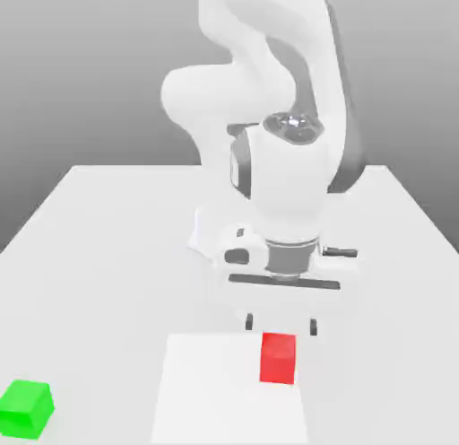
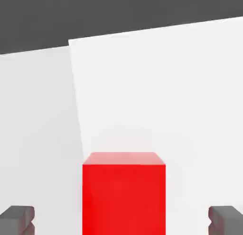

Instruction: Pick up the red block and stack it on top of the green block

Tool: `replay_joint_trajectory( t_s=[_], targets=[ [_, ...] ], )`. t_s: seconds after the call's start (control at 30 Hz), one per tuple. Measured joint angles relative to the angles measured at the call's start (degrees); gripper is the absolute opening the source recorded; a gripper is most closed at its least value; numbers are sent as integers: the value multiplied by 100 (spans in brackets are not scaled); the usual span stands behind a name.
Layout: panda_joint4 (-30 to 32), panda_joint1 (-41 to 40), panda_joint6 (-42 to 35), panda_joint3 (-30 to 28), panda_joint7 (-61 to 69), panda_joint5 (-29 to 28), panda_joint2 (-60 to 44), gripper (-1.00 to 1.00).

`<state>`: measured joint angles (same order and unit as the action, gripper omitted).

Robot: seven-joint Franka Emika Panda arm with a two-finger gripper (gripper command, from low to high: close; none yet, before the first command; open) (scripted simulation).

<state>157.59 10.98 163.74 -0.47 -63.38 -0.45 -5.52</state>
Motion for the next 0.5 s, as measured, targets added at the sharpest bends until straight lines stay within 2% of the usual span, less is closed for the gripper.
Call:
replay_joint_trajectory(
  t_s=[0.23, 0.27, 0.5],
  targets=[
    [-88, -21, 718, 29, 9, 35, -852, 0],
    [-91, -27, 773, 37, 10, 42, -919, -100],
    [-92, -32, 764, 38, -8, 19, -903, -100]
  ],
)
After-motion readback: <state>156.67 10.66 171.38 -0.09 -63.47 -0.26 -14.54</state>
